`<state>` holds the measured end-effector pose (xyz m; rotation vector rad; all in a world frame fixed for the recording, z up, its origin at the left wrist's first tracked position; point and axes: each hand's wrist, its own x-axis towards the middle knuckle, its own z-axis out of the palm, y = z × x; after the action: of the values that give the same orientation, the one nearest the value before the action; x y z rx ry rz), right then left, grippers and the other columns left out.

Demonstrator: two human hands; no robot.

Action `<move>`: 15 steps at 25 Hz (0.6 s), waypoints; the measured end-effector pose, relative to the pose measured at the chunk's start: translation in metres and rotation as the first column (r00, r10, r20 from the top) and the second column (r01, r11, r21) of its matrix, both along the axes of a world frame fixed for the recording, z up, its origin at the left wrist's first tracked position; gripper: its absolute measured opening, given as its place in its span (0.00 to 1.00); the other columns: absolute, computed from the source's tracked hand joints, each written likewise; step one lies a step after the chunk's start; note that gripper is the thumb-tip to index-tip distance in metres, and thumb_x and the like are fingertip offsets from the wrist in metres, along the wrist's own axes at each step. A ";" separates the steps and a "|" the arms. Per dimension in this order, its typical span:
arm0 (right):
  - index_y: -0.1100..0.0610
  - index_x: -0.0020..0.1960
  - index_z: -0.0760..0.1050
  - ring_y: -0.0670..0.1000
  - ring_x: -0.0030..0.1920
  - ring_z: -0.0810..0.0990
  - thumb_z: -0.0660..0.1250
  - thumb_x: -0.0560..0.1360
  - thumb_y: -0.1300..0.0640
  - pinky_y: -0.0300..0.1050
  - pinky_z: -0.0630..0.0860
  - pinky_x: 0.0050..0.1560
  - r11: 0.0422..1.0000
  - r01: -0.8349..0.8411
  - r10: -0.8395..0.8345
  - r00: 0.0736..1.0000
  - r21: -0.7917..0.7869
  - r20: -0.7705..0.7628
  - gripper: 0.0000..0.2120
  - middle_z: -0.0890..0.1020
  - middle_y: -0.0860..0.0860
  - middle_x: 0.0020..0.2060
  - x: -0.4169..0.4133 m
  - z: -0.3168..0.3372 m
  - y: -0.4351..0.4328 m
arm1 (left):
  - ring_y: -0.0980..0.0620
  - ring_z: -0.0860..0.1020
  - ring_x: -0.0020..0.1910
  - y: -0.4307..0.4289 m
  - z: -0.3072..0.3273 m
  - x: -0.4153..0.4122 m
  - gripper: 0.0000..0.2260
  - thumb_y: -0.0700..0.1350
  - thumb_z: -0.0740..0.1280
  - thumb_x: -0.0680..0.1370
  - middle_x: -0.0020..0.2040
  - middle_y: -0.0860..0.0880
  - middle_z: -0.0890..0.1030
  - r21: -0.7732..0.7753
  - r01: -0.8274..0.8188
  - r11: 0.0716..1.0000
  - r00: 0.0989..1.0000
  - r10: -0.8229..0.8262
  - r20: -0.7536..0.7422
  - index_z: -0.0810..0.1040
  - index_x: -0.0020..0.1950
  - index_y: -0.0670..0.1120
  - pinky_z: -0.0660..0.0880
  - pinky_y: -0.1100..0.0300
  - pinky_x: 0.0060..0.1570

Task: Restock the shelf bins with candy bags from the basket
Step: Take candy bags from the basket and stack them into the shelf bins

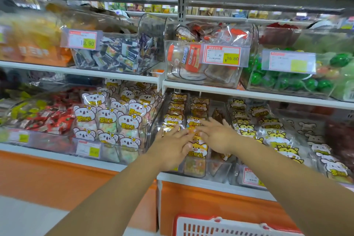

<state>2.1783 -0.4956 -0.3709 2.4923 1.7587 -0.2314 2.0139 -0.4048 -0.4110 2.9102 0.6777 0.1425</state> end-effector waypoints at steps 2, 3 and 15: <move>0.48 0.79 0.51 0.51 0.78 0.42 0.41 0.84 0.47 0.62 0.37 0.75 1.000 -0.014 0.013 1.000 -0.018 -0.011 0.24 0.50 0.46 0.79 -0.005 -0.006 -0.001 | 0.53 0.45 0.79 0.000 0.000 -0.001 0.21 0.54 0.45 0.85 0.80 0.57 0.53 0.017 -0.015 1.000 1.000 0.015 0.006 0.54 0.79 0.58 0.39 0.40 0.75; 0.48 0.79 0.51 0.50 0.78 0.42 0.41 0.84 0.46 0.62 0.37 0.75 1.000 -0.006 0.006 1.000 -0.015 -0.020 0.24 0.51 0.46 0.79 -0.005 -0.007 -0.001 | 0.53 0.46 0.79 0.002 -0.001 0.000 0.21 0.54 0.46 0.85 0.79 0.58 0.54 0.022 -0.018 1.000 1.000 0.018 0.009 0.56 0.78 0.58 0.40 0.39 0.75; 0.49 0.78 0.54 0.52 0.78 0.51 0.45 0.84 0.47 0.54 0.45 0.77 0.981 0.061 -0.023 0.979 0.184 -0.203 0.23 0.58 0.52 0.77 -0.013 0.004 -0.002 | 0.53 0.69 0.69 0.000 0.038 -0.050 0.18 0.45 0.58 0.83 0.71 0.53 0.72 -0.102 -0.054 0.993 0.879 0.096 0.467 0.69 0.73 0.54 0.65 0.59 0.67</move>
<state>2.1656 -0.4979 -0.3674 2.7274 1.8853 -0.3444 1.9635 -0.4045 -0.3732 2.6057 0.6834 0.7825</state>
